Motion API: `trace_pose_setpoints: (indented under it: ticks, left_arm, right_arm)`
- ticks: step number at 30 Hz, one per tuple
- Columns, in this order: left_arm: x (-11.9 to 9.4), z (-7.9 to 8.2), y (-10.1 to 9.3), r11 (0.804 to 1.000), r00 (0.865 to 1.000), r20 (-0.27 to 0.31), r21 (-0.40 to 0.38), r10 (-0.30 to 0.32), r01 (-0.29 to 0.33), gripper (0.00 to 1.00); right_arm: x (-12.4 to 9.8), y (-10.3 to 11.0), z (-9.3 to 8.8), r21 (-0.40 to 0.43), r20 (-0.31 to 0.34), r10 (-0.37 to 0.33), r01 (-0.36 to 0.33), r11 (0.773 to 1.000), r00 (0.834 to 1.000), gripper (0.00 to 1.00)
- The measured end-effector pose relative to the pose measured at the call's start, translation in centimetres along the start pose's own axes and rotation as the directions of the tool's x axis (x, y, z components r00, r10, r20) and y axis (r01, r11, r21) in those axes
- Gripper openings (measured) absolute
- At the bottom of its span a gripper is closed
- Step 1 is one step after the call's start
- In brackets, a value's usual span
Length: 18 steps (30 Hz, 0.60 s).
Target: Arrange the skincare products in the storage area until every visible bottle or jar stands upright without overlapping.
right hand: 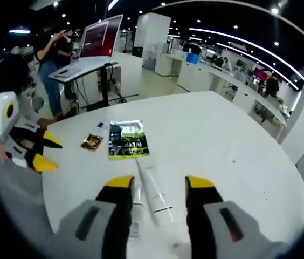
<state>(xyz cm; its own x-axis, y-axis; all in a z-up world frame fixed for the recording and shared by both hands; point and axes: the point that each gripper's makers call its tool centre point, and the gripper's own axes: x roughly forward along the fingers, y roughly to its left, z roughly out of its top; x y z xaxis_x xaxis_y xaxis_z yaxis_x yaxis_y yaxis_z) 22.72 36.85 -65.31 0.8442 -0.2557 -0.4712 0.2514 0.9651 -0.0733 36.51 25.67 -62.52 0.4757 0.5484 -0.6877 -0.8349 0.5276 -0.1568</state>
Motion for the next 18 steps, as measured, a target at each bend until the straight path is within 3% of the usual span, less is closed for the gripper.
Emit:
trace_pose_setpoints:
  ticks: [4, 7, 8, 10, 14, 18]
  left_arm:
    - [0.0, 0.0, 0.2, 1.000, 1.000, 0.000, -0.013, 0.004, -0.004, 0.30]
    - [0.1, -0.3, 0.2, 1.000, 1.000, -0.018, -0.025, 0.002, -0.003, 0.31]
    - [0.1, -0.3, 0.2, 1.000, 1.000, -0.020, -0.028, 0.002, -0.002, 0.31]
    - [0.2, -0.3, 0.3, 0.999, 1.000, -0.022, -0.033, 0.001, -0.001, 0.31]
    - [0.3, -0.5, 0.1, 0.999, 1.000, -0.030, -0.038, -0.006, 0.005, 0.31]
    - [0.4, -0.8, 0.1, 0.999, 0.999, -0.043, -0.034, -0.009, 0.008, 0.31]
  right_arm:
    - [1.2, -0.6, -0.9, 0.001, -0.047, 0.005, -0.005, 1.000, 0.999, 0.39]
    - [2.3, -1.0, -3.3, -0.049, -0.152, -0.006, -0.002, 0.999, 0.988, 0.39]
    - [2.4, -0.9, -3.5, -0.051, -0.160, -0.001, -0.008, 0.999, 0.987, 0.39]
    - [3.6, -0.1, -5.1, -0.036, -0.219, 0.040, -0.049, 0.998, 0.975, 0.41]
    - [5.2, -0.5, -6.6, -0.124, -0.296, -0.001, -0.037, 0.992, 0.955, 0.41]
    - [6.8, -0.5, -8.4, -0.138, -0.366, 0.004, -0.059, 0.989, 0.931, 0.41]
